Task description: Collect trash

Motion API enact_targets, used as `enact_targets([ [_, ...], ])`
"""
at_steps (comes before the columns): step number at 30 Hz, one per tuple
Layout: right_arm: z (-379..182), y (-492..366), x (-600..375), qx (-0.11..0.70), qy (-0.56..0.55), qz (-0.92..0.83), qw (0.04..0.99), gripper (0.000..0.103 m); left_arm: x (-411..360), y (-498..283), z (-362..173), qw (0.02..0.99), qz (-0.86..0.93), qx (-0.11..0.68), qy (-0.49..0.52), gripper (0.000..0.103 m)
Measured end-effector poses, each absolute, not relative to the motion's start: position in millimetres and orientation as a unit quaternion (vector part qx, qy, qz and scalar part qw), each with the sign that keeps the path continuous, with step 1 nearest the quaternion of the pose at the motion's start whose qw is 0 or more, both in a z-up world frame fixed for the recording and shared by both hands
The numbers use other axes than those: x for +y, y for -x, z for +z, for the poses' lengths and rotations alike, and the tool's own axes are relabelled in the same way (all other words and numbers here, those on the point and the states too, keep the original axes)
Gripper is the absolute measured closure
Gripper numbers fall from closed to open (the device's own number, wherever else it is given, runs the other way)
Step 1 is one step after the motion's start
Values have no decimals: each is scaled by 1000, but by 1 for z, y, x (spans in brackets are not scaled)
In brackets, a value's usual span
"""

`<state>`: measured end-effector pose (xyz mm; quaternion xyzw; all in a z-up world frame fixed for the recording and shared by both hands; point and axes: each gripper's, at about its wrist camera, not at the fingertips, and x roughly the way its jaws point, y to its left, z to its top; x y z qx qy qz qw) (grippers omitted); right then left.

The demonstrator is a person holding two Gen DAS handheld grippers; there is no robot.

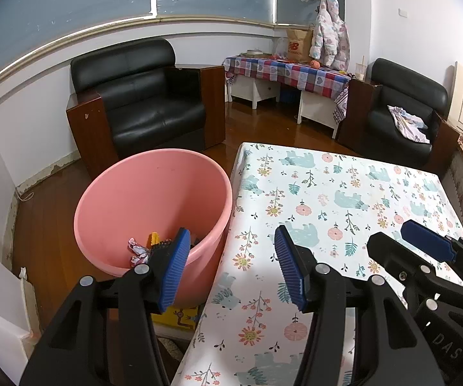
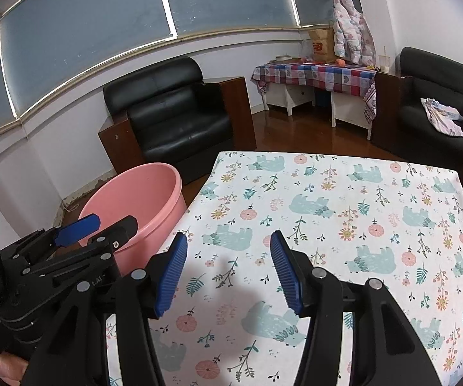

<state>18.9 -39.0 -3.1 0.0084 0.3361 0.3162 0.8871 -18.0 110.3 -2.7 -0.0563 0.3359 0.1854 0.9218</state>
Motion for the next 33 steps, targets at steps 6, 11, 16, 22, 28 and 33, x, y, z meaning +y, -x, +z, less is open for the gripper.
enact_targets([
  [6, -2, -19, -39, 336, -10, 316, 887, 50, 110, 18, -2, 922, 185, 336, 56, 48],
  [11, -1, -20, -38, 337, -10, 314, 888, 50, 109, 17, -2, 922, 184, 337, 56, 48],
  [16, 0, -21, -40, 337, -10, 313, 888, 50, 108, 17, -2, 922, 184, 337, 55, 48],
  [22, 0, -21, -40, 336, -10, 313, 888, 50, 108, 17, -2, 922, 183, 338, 55, 48],
  [28, 0, -21, -41, 338, -13, 312, 888, 50, 106, 18, -2, 922, 182, 338, 53, 48],
  [33, 0, -21, -42, 339, -14, 312, 888, 50, 107, 17, -2, 922, 179, 340, 51, 48],
])
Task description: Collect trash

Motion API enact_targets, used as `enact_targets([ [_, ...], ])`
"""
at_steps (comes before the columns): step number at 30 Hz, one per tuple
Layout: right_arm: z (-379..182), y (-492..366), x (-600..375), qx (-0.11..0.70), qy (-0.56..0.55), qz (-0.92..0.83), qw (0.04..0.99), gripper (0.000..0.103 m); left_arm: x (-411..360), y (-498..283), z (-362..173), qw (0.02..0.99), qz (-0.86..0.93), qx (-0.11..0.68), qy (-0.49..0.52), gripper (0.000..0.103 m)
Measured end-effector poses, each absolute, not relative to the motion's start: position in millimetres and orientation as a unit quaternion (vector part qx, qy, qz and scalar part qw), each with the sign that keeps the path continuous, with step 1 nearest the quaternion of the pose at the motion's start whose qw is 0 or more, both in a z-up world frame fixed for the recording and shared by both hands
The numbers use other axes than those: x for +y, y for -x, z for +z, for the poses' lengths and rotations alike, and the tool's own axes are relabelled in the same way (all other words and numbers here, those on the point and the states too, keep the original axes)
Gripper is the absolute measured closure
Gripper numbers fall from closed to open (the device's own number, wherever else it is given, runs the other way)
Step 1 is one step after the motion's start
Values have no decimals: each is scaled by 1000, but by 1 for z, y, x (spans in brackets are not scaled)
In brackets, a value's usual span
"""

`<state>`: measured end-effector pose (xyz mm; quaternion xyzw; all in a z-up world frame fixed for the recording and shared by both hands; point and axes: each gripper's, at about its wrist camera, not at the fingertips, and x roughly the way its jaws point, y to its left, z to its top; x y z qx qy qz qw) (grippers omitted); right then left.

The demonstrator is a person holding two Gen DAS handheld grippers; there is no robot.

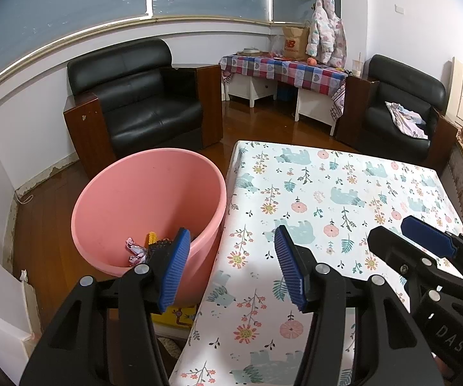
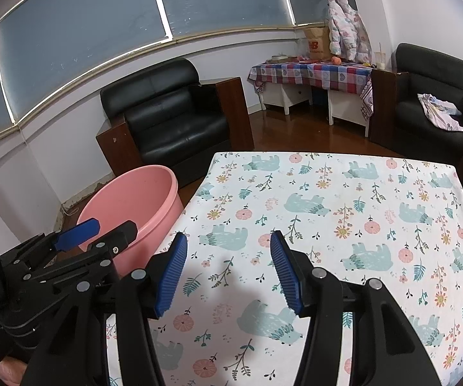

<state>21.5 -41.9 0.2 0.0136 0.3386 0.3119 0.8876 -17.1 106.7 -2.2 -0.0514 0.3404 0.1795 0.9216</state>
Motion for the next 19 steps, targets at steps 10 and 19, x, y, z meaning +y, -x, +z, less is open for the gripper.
enact_targets([
  [10, -2, -24, -45, 342, -20, 307, 888, 50, 106, 14, -2, 923, 172, 340, 48, 48],
  [19, -4, -29, -52, 346, -22, 294, 891, 50, 95, 2, 0, 930, 133, 341, 33, 48],
])
